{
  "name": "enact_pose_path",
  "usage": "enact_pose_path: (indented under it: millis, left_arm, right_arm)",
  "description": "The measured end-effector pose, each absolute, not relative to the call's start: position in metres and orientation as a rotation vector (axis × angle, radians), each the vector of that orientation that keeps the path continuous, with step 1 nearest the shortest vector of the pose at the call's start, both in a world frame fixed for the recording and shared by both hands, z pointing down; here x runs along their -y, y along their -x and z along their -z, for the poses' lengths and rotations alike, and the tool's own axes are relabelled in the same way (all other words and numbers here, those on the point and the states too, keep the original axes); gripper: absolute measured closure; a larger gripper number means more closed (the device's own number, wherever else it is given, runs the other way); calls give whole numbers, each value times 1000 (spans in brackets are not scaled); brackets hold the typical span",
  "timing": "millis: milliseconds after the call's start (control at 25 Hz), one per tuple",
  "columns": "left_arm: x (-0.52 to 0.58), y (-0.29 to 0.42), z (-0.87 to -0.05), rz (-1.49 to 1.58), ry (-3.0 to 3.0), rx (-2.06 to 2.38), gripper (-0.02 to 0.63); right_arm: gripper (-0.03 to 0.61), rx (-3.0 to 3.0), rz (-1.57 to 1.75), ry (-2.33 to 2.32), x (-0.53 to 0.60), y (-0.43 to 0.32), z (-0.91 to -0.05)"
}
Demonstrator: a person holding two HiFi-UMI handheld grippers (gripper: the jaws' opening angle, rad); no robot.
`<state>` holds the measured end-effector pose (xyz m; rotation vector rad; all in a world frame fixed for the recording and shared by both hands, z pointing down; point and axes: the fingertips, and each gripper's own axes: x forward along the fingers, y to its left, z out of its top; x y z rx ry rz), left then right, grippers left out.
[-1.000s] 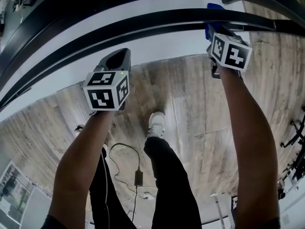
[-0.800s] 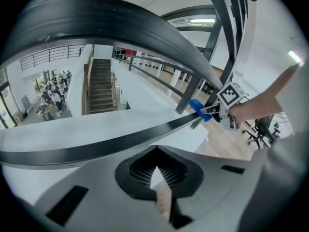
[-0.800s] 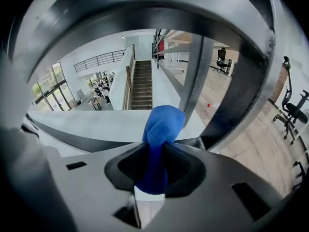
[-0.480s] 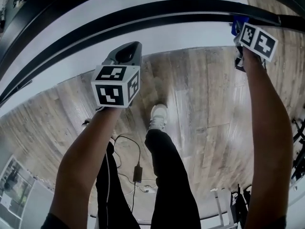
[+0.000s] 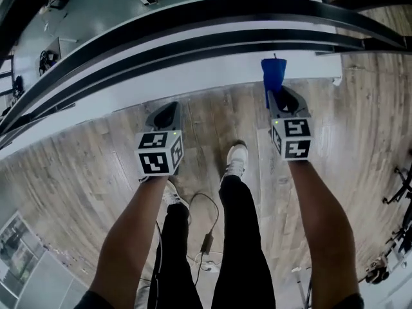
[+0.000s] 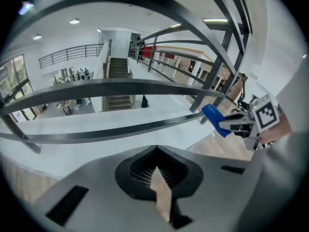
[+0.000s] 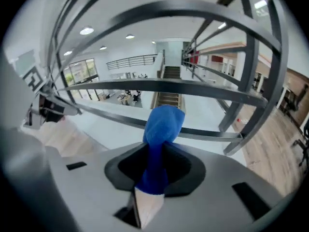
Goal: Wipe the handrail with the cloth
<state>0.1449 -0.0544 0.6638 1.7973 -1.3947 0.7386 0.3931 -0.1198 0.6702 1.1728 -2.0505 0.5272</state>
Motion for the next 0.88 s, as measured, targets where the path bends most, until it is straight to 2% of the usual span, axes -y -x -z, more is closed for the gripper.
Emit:
enact_pose_path:
  millis: [160, 320, 440, 640, 880]
  left_arm:
    - [-3, -83, -600, -668, -1731, 1471, 611]
    - [-72, -40, -532, -595, -1699, 1467, 611]
    - [-121, -5, -485, -571, -1677, 1479, 611]
    - [-143, 26, -382, -424, -1738, 1501, 611]
    - [-185, 72, -245, -417, -1880, 1566, 611]
  right_arm:
    - [480, 2206, -437, -1065, 48, -290, -594]
    - [480, 2278, -471, -1125, -10, -237, -499]
    - [480, 2280, -517, -1237, -34, -219, -428]
    - [480, 2294, -397, -1361, -36, -217, -314]
    - [480, 2356, -328, -1415, -109, -194, -187]
